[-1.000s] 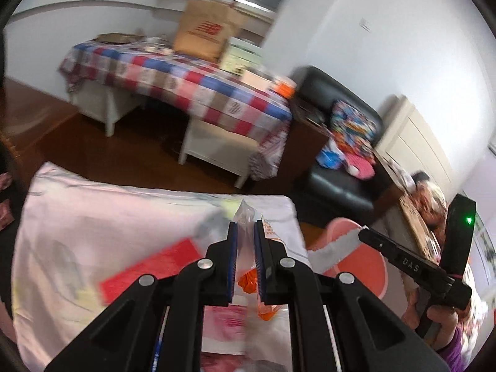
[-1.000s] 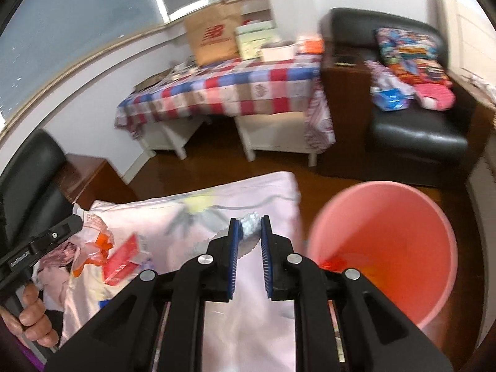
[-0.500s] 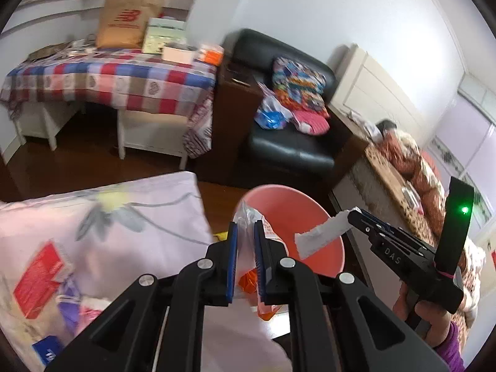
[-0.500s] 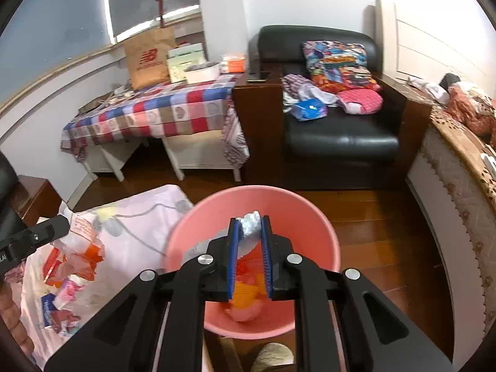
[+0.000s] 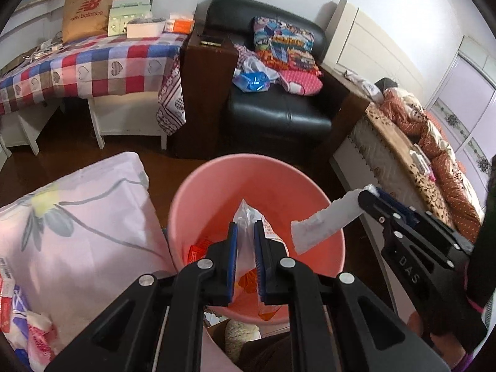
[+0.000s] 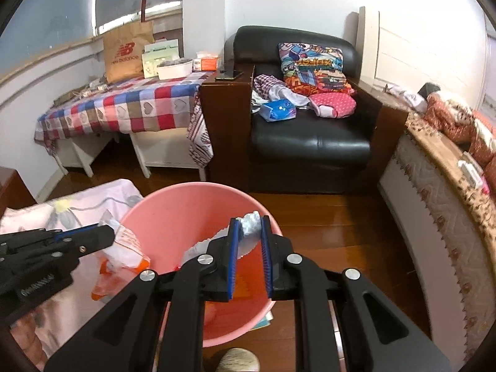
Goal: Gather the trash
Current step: 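Open both tools over the pink bin to drop the wrappers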
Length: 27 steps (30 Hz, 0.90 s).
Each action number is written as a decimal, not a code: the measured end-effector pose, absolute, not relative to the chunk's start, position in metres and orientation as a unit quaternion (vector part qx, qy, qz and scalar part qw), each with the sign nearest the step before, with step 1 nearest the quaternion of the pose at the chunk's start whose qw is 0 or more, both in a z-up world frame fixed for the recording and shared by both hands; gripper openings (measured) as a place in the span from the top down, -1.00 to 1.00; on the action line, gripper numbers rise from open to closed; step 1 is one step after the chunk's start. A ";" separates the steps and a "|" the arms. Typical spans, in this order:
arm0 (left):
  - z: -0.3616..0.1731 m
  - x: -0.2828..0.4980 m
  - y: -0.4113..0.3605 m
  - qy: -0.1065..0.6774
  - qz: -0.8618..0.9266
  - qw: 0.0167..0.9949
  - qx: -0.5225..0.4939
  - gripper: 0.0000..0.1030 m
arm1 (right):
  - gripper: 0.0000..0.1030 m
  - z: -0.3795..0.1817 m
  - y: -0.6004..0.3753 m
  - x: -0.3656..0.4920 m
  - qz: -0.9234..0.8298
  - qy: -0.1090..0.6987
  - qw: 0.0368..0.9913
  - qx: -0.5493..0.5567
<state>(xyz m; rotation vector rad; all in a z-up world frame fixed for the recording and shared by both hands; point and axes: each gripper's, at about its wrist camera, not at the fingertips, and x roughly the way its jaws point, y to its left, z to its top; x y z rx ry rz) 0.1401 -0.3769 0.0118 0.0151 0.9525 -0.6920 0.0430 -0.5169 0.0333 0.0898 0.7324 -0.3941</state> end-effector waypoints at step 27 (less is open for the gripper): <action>0.005 0.147 -0.387 0.460 -0.311 0.831 0.012 0.38 | 0.22 0.025 -0.525 0.045 -0.182 0.373 0.908 0.064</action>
